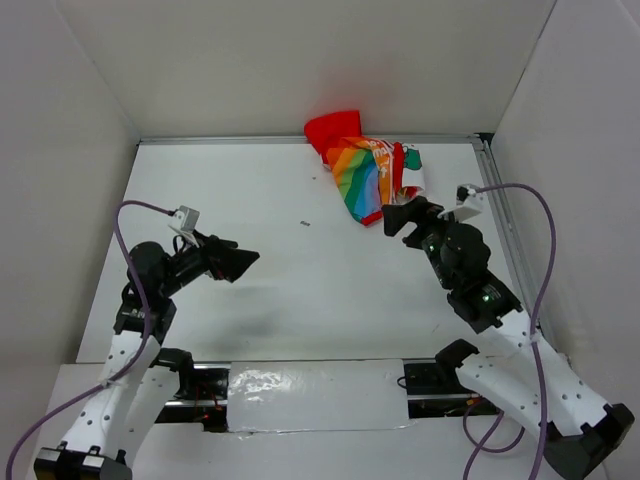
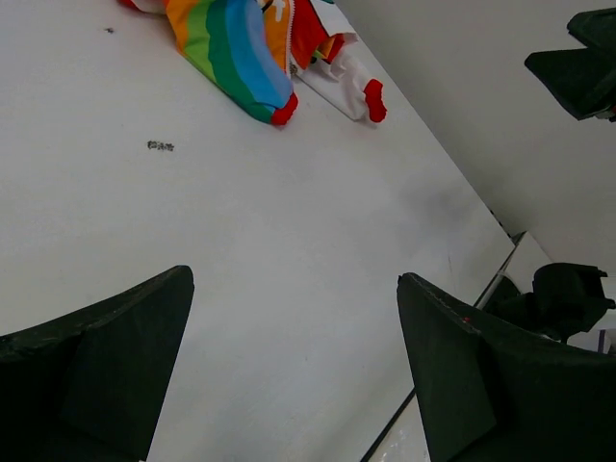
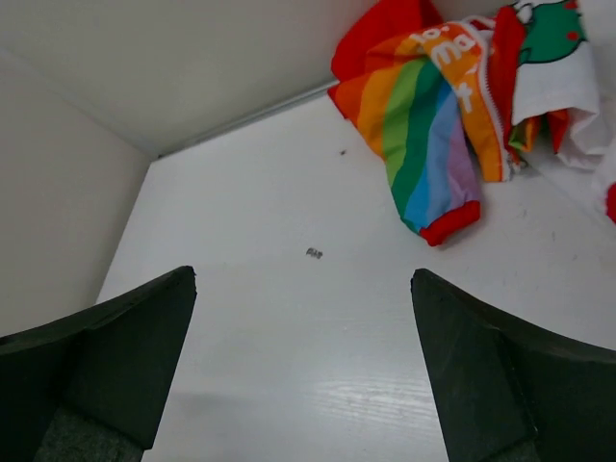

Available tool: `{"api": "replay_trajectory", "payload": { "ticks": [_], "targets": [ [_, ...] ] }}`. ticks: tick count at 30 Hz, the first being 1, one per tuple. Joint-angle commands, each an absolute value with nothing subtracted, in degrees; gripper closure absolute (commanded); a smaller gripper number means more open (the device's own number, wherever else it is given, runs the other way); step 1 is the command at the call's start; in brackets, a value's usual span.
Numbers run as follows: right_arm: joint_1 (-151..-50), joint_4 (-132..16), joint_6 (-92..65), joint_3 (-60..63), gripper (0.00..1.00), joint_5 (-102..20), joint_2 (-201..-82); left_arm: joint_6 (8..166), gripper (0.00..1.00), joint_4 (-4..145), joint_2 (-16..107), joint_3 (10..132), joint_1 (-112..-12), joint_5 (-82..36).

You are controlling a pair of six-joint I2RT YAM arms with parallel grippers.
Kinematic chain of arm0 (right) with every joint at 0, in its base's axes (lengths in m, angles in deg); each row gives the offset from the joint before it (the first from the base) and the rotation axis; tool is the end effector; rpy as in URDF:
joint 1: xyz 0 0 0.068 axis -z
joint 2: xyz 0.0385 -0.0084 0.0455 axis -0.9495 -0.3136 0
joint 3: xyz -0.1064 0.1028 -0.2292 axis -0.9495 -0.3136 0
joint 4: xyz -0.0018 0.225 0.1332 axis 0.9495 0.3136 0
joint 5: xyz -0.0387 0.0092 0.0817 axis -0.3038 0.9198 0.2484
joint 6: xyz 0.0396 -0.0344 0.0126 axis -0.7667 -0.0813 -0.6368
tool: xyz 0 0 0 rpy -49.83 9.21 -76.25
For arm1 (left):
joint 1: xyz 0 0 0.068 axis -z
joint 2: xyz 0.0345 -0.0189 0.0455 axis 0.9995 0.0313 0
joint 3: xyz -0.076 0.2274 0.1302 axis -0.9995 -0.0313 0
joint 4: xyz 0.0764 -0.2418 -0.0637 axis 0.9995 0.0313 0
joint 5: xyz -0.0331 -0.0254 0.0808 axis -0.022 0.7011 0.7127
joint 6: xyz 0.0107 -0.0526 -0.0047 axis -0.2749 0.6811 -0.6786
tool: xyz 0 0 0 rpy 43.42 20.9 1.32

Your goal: Zip up the jacket

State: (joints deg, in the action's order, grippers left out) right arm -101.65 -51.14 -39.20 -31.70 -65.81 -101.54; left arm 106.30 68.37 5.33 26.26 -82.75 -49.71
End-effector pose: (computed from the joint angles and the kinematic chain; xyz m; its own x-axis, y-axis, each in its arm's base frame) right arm 0.1548 0.0773 0.3403 -0.2041 0.4739 -0.8566 -0.1392 0.8521 0.5045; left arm 0.1545 -0.0353 0.2870 -0.3803 -0.3917 -0.8378 0.5278 0.6520 -0.5444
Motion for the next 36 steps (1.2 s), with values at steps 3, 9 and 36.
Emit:
{"api": "replay_trajectory", "payload": {
  "ticks": [3, 9, 36],
  "targets": [
    [-102.40, -42.23, -47.14, -25.78, 0.00, -84.20, -98.47, 104.31, 0.01, 69.06, 3.86, 29.51, -82.58, -53.27],
    [-100.91, -40.03, -41.52, -22.35, 0.00, -93.10, -107.86, 104.22, 0.01, 68.89, 0.44, 27.59, -82.76, -53.35],
    [-74.53, -32.56, -27.56, 28.62, 0.02, -47.32, -181.70, 104.92, 0.01, 72.67, 0.43, 25.38, -82.84, -52.39]
  ]
}}
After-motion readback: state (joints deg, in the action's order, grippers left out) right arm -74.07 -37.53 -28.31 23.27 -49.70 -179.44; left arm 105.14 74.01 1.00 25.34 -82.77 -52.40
